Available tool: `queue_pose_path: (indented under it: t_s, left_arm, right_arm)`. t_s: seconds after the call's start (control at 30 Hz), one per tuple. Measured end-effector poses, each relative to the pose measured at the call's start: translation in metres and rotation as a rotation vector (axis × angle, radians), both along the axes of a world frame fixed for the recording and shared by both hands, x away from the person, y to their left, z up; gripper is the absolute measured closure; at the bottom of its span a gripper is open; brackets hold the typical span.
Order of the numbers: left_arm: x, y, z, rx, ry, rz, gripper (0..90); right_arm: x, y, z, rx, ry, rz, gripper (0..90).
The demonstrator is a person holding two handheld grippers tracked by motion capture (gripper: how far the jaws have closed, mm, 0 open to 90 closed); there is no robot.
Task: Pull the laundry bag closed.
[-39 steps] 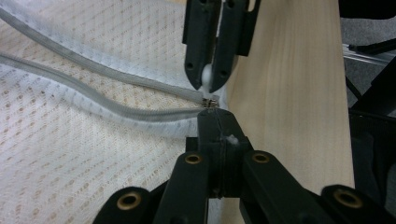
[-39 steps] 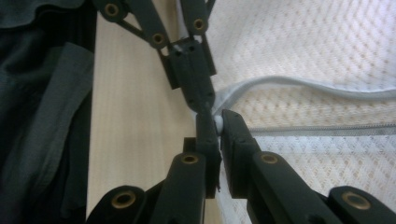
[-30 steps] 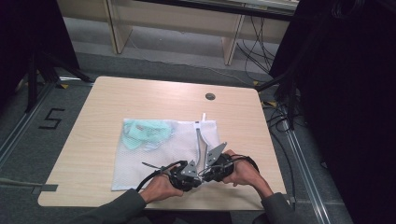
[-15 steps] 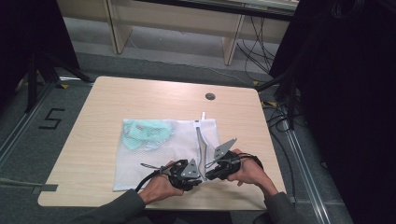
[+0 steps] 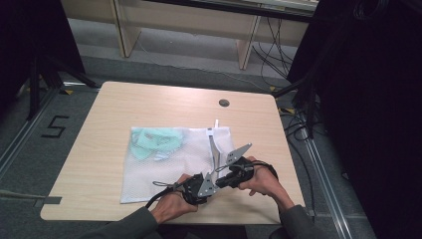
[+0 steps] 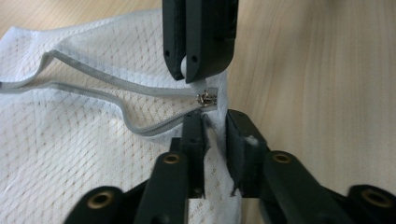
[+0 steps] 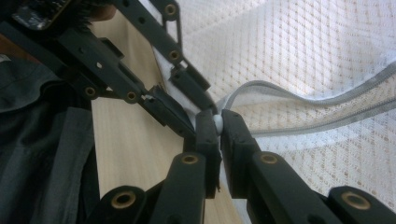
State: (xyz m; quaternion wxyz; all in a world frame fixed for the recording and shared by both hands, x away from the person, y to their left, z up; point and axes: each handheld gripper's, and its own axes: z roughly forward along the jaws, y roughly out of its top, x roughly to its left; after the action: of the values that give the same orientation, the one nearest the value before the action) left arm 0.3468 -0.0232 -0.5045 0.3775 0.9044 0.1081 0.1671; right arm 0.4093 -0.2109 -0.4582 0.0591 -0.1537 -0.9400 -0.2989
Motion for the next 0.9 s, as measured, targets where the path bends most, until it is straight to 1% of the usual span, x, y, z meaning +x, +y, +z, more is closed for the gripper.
queue_pose_path:
  t_s: [0.03,0.07,0.1,0.13,0.2,0.23,0.27,0.3,0.33,0.37,0.43,0.5,0.53,0.57,0.6,0.63,0.67,0.7,0.73,0.8,0.83,0.9]
  left_arm:
    - [0.000,0.000,0.000,0.000,-0.005,-0.006,83.1]
    - [-0.001,-0.001,-0.001,0.001,-0.011,-0.007,84.7]
    - [0.000,-0.001,-0.001,0.007,-0.010,-0.014,85.6]
    - [0.001,-0.001,0.000,0.018,-0.025,-0.026,86.2]
    - [0.001,-0.001,-0.001,0.023,-0.029,-0.035,86.7]
    - [0.000,-0.002,-0.002,0.025,-0.022,-0.038,86.9]
    - [0.001,-0.002,-0.002,0.033,-0.033,-0.051,87.0]
    - [0.000,-0.002,-0.003,0.037,-0.028,-0.052,87.1]
    - [0.000,-0.003,-0.004,0.040,-0.036,-0.058,87.2]
    - [0.001,-0.003,-0.004,0.042,-0.034,-0.061,87.2]
    - [0.002,-0.002,-0.005,0.045,-0.027,-0.069,87.3]
    - [0.002,-0.002,-0.006,0.035,-0.018,-0.072,87.4]
    - [0.002,-0.002,-0.006,0.036,-0.017,-0.079,87.4]
    - [0.001,-0.003,-0.007,0.039,-0.024,-0.088,87.4]
    - [0.000,-0.003,-0.008,0.037,-0.015,-0.083,87.4]
    - [0.000,-0.003,-0.008,0.038,-0.016,-0.081,87.4]
    - [-0.001,-0.004,-0.009,0.027,-0.005,-0.081,87.4]
    - [-0.001,-0.004,-0.009,0.024,0.002,-0.081,87.4]
    - [-0.001,-0.004,-0.009,0.020,0.007,-0.081,87.4]
    - [0.001,-0.003,-0.009,0.023,0.005,-0.084,87.4]
    - [0.001,-0.002,-0.009,0.013,0.020,-0.078,87.4]
    - [0.003,-0.001,-0.008,0.015,0.019,-0.080,87.4]
  right_arm:
    - [-0.001,0.000,0.000,-0.002,0.004,-0.020,86.9]
    - [-0.002,-0.001,0.000,-0.014,-0.003,-0.037,86.9]
    - [-0.001,-0.001,0.000,-0.013,-0.002,-0.034,86.9]
    - [-0.002,-0.001,0.000,-0.016,0.003,-0.036,86.9]
    - [-0.001,0.000,-0.002,-0.013,-0.015,-0.009,86.9]
    - [-0.002,0.000,-0.002,-0.028,-0.008,-0.020,86.9]
    - [-0.003,0.001,-0.002,-0.037,-0.009,-0.015,86.9]
    - [-0.002,0.002,-0.002,-0.046,-0.040,0.001,86.9]
    - [-0.004,0.003,-0.002,-0.059,-0.036,0.002,86.9]
    - [-0.002,0.004,-0.003,-0.061,-0.056,0.022,86.9]
    - [-0.003,0.006,-0.005,-0.072,-0.067,0.029,87.0]
    - [-0.003,0.007,-0.006,-0.082,-0.067,0.030,87.0]
    - [-0.002,0.007,-0.006,-0.084,-0.071,0.035,86.9]
    - [-0.002,0.007,-0.007,-0.088,-0.079,0.031,86.9]
    - [-0.001,0.007,-0.009,-0.090,-0.078,0.030,86.9]
    - [-0.001,0.007,-0.009,-0.087,-0.064,0.021,87.0]
    - [-0.001,0.007,-0.010,-0.087,-0.070,0.022,86.9]
    - [0.000,0.007,-0.010,-0.097,-0.076,0.021,86.9]
    - [0.001,0.007,-0.011,-0.097,-0.080,0.013,86.9]
    - [0.003,0.006,-0.012,-0.090,-0.067,0.013,86.9]
    - [0.003,0.005,-0.012,-0.087,-0.064,0.002,86.9]
    - [0.003,0.005,-0.013,-0.079,-0.070,0.000,86.9]
